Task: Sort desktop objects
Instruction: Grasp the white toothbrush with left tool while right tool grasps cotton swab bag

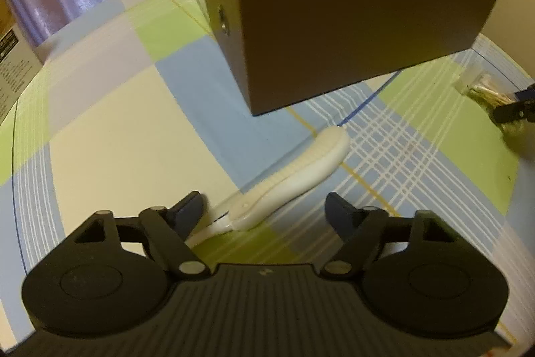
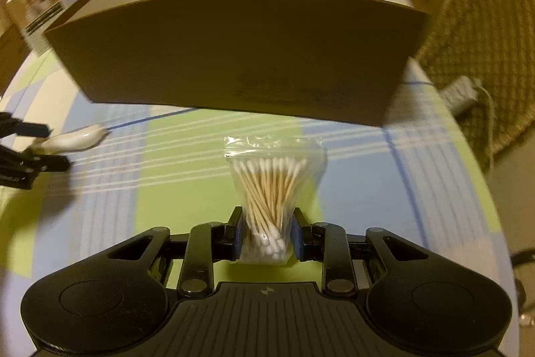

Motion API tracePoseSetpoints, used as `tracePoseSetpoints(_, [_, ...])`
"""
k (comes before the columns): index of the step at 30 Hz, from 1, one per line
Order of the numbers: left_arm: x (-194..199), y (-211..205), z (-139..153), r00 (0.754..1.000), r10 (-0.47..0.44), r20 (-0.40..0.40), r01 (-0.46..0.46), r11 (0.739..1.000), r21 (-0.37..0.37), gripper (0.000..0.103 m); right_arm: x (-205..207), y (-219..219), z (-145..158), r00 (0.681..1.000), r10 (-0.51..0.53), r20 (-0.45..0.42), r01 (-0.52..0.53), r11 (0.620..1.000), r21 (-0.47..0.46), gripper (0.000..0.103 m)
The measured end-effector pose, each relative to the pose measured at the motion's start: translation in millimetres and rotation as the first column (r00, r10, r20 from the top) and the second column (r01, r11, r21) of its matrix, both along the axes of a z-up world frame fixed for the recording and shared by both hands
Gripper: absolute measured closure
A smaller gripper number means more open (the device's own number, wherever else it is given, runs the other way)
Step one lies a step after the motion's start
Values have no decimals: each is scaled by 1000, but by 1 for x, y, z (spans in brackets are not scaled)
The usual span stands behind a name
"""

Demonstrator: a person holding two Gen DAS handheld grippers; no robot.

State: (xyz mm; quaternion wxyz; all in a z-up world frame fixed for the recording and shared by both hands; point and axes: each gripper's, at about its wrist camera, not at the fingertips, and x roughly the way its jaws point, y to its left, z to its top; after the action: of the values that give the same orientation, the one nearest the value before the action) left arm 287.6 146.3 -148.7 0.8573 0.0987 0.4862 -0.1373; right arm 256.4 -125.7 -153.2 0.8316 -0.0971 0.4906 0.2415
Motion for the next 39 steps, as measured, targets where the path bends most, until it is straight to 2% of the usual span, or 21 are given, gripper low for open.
tracePoseSetpoints(2, [-3,-2,1,1000,-1,-19,1,1000,-20,33,0,-6,0,1000,-18,-2,18,1000,0,77])
tracePoseSetpoints(4, [-6,-5,-2,998,4,-66,-8,999,-52,44,-1,-10,1,1000,-22,3,22,1000,0,77])
tracePoseSetpoints(6, [-14,-13,-2,997,1,-76,-6,998,-70,45,-1,-11,2,1000,-23,4,23,1000,-2,77])
tracePoseSetpoints(10, [-24,-30,1,995,4,-99,-15,994,-109,57,-2,-11,3,1000,-24,6,24,1000,-4,77])
tracePoseSetpoints(13, [-23,-37,2,994,33,-104,-48,988,-144,61,-2,-8,2,1000,-21,10,21,1000,-6,77])
tracePoseSetpoints(20, [-14,-51,-3,999,8,-52,-11,999,-45,67,-2,-6,0,999,-2,39,3,1000,-25,75])
tracePoseSetpoints(22, [-17,-52,-2,999,9,-54,-12,999,-53,82,-4,-5,-1,999,6,47,-4,1000,-27,72])
tracePoseSetpoints(23, [-20,-50,-1,999,10,-54,-13,999,-52,85,-4,-5,-1,999,8,51,-7,1000,-27,71])
tracePoseSetpoints(28, [-37,-52,1,996,62,-67,-65,997,-33,86,-5,-3,-4,998,18,65,-16,999,-33,55])
tracePoseSetpoints(33, [-52,-53,3,988,137,-72,-140,989,-45,86,-1,-2,-5,996,17,87,-13,999,-40,50])
tracePoseSetpoints(36, [-53,-53,4,981,179,-73,-182,982,-45,86,2,-1,-6,994,27,101,-23,999,-48,50])
tracePoseSetpoints(37, [-53,-53,5,979,187,-75,-191,981,-45,86,3,-1,-7,995,25,101,-20,999,-50,53])
tracePoseSetpoints(38, [-52,-53,5,978,196,-78,-199,979,-46,86,3,-1,-6,994,27,102,-23,999,-44,59])
tracePoseSetpoints(39, [-51,-53,5,976,202,-79,-207,977,-47,86,1,-1,-5,994,41,104,-37,998,-44,76])
